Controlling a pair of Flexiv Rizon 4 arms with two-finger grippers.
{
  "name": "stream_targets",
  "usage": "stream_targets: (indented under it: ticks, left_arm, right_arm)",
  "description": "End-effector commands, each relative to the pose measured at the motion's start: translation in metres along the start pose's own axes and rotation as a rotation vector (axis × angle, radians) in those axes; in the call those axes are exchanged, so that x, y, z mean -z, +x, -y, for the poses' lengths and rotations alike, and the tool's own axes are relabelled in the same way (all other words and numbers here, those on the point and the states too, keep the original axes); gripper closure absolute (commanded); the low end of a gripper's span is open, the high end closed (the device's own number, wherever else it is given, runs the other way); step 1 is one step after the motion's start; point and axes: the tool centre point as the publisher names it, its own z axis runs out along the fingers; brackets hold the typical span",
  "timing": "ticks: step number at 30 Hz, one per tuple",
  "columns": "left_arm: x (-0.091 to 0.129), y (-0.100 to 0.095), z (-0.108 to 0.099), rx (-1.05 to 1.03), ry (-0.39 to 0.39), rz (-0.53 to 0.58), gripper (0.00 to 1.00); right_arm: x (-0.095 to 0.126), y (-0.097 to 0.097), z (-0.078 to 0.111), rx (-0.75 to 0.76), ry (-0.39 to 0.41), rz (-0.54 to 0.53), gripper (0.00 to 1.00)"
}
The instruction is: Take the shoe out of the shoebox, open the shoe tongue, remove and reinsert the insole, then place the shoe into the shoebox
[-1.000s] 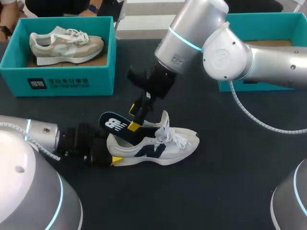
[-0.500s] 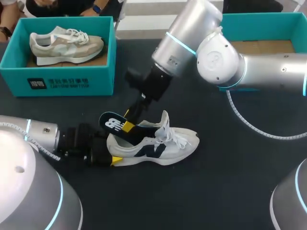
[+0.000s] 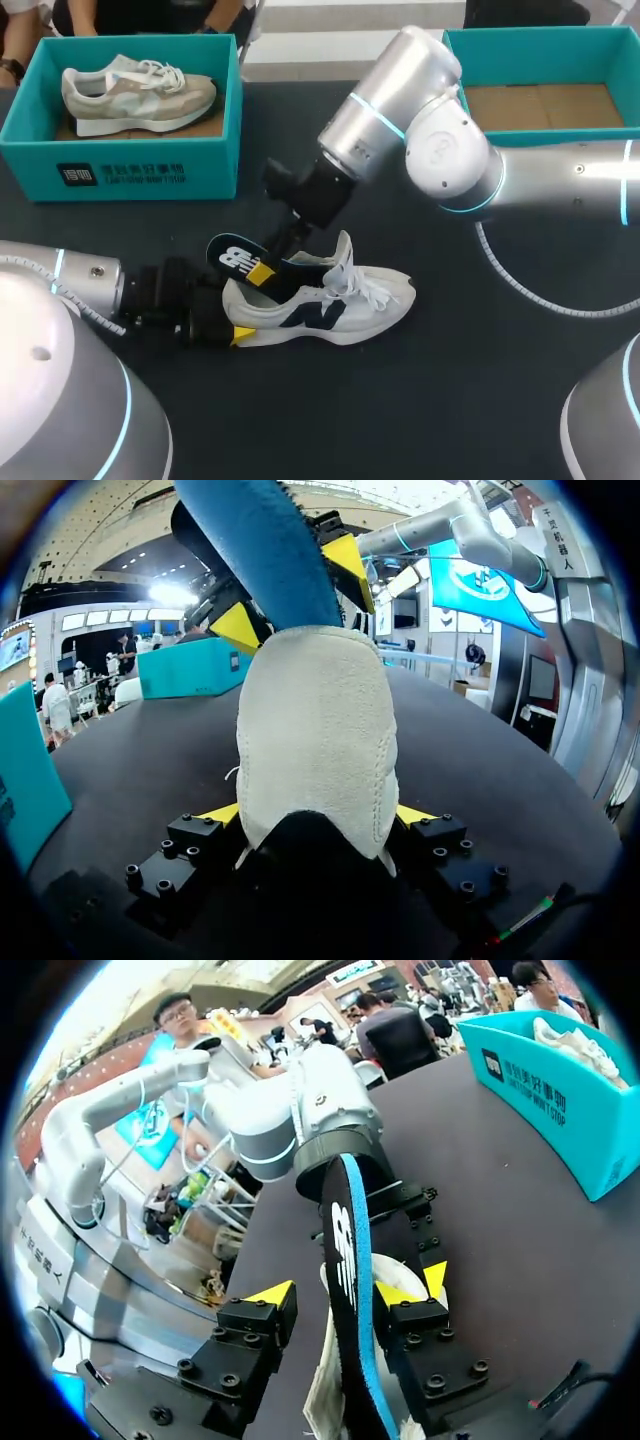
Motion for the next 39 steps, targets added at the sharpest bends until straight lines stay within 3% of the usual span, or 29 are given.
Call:
stream_targets:
  ticks: [1,6,7,17,19,20,23,35,36,38,39]
  left_arm:
    - [0.0,0.0,-0.003,0.001,-0.006,-0.001,1.0]
    - [0.0,0.0,-0.003,0.001,-0.006,-0.001,1.0]
    - [0.0,0.0,-0.003,0.001,-0.006,-0.001,1.0]
    - [0.0,0.0,-0.003,0.001,-0.006,-0.001,1.0]
    - [0.0,0.0,-0.003,0.001,-0.006,-0.001,1.0]
    - [0.0,0.0,-0.003,0.001,-0.006,-0.001,1.0]
    - [0.0,0.0,-0.003,0.001,-0.006,-0.001,1.0]
    - [0.0,0.0,-0.003,0.001,-0.006,-0.001,1.0]
    - [0.0,0.0,-0.003,0.001,-0.006,-0.001,1.0]
    - [0.0,0.0,-0.003,0.001,-0.006,-0.001,1.0]
    - [0.0,0.0,-0.003,0.001,-0.006,-0.001,1.0]
  right_arm:
    - [-0.009,-0.006,-0.001,0.005,-0.008,-0.015,0.6]
    - [-0.006,-0.007,-0.001,0.01,0.002,-0.026,0.83]
    - [-0.005,-0.007,0.0,0.011,0.003,-0.027,1.0]
    - [0.005,-0.009,-0.001,0.041,-0.001,-0.073,1.0]
    - [0.005,-0.009,-0.001,0.04,0.007,-0.079,0.12]
    - [0.005,-0.009,-0.002,0.04,0.005,-0.079,0.04]
    - [0.005,-0.008,-0.002,0.038,0.009,-0.077,0.11]
    - [-0.002,-0.013,-0.007,0.043,0.002,-0.085,0.11]
    - [-0.003,-0.013,-0.007,0.044,0.0,-0.085,0.19]
    - [-0.003,-0.014,-0.008,0.046,0.0,-0.088,0.52]
    - [-0.003,-0.014,-0.008,0.047,-0.002,-0.09,0.58]
